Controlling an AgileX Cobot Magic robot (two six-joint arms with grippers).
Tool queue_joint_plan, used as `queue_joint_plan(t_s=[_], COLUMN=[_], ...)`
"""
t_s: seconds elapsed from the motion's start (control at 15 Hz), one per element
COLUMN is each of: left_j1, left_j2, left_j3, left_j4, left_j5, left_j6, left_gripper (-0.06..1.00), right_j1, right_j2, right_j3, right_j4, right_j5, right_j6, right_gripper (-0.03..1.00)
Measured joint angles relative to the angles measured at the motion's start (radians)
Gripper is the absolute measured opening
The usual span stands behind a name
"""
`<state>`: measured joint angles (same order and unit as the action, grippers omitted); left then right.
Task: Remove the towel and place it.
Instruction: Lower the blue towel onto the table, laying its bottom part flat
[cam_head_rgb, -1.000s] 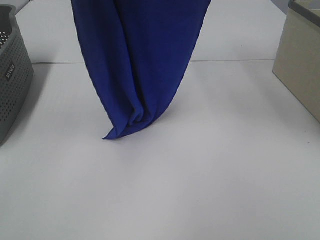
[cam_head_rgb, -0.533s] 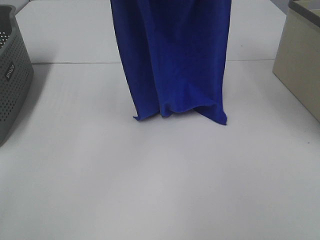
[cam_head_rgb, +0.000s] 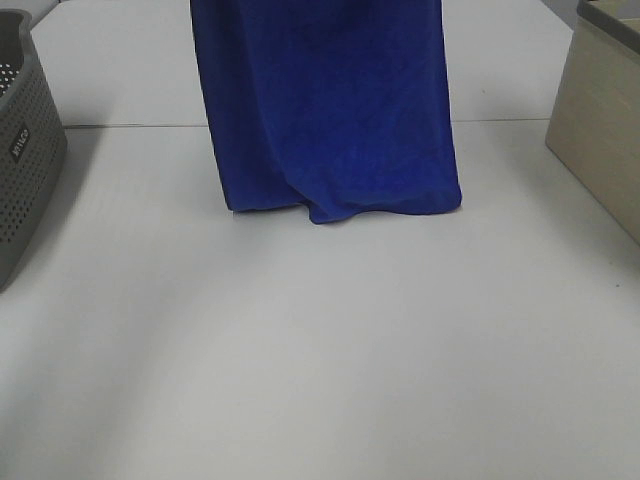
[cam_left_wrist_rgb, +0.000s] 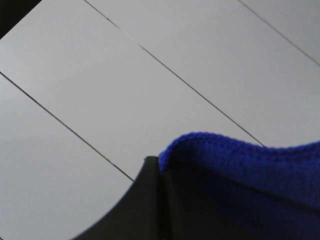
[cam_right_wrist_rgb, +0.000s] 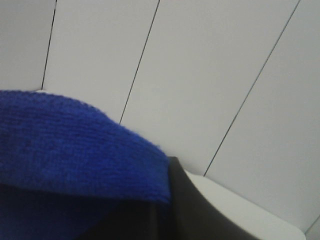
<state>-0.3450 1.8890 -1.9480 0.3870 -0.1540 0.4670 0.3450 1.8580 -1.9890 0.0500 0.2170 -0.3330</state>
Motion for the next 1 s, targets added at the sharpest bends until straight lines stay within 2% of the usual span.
queue_joint_plan(t_s=[0.07,0.2,0.27,0.33,0.4,0.53,0.67,0.87,1.0], left_j1=[0.013,0.026,0.033,0.039,0.040,0.050,0.076,0.121,0.124], left_j2=[0.042,0.102,0.143,0.222,0.256,0.307,0.368,0.418,0.427], left_j3=[-0.059,-0.159,-0.223,-0.351,-0.405,-0.483,-0.574,-0.641,-0.644], left_j4=[0.000,0.000,0.000,0.000,0.000,0.000,0.000,-0.009,-0.011], left_j5=[0.000,0.000,0.000,0.000,0.000,-0.002,-0.020,-0.069,-0.070], left_j6=[0.000,0.000,0.000,0.000,0.000,0.000,0.000,-0.020,-0.025], left_gripper=[0.00,0.00,0.00,0.00,0.00,0.00,0.00,0.00,0.00], right_j1=[0.000,0.000,0.000,0.000,0.000,0.000,0.000,-0.021,-0.034], right_j2=[0.024,0.069,0.103,0.177,0.208,0.250,0.284,0.322,0.335], right_j3=[-0.014,-0.070,-0.128,-0.229,-0.270,-0.316,-0.341,-0.347,-0.347], right_j4=[0.000,-0.001,-0.001,0.000,0.002,0.015,0.020,0.024,0.026], right_j5=[-0.060,-0.108,-0.123,-0.133,-0.140,-0.162,-0.227,-0.337,-0.352], right_j6=[-0.001,-0.002,-0.001,0.001,0.001,0.001,0.001,0.011,0.013], right_gripper=[0.02,0.02,0.02,0.02,0.02,0.02,0.02,0.02,0.02])
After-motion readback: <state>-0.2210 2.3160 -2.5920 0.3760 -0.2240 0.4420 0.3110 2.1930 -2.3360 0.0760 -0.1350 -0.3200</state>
